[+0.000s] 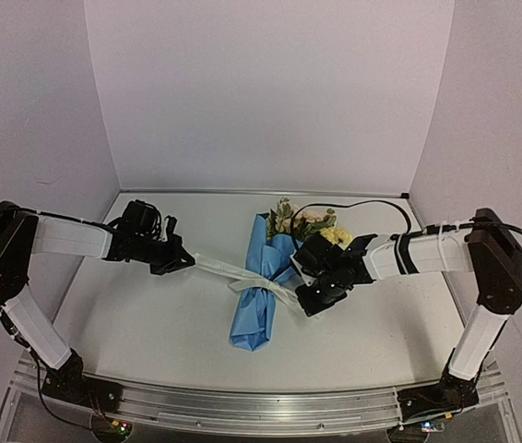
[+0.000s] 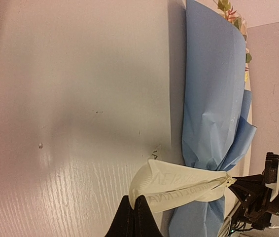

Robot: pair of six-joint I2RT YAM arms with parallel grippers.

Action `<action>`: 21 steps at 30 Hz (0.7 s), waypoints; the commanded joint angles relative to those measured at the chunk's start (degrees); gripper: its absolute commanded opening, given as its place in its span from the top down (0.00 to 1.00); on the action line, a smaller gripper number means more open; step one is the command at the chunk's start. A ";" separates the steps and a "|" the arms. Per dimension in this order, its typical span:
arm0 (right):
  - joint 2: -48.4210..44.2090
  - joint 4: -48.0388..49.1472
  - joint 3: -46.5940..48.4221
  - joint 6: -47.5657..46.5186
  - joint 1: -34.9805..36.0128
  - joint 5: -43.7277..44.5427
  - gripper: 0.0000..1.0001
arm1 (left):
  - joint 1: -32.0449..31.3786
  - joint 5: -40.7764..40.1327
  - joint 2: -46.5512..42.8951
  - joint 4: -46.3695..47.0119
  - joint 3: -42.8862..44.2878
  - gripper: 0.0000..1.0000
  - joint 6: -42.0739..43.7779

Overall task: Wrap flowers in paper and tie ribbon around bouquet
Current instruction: Tie the half-tied ribbon at the center of the board.

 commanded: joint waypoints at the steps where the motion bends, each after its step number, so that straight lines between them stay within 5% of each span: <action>1: -2.69 -4.54 -0.25 1.19 -1.12 3.47 1.00 | 2.06 -2.58 -3.82 -0.75 -1.95 1.00 -1.62; 21: -6.13 -10.34 -3.31 5.77 -5.55 8.73 1.00 | 10.50 -6.09 -6.92 -4.66 -8.25 1.00 -4.00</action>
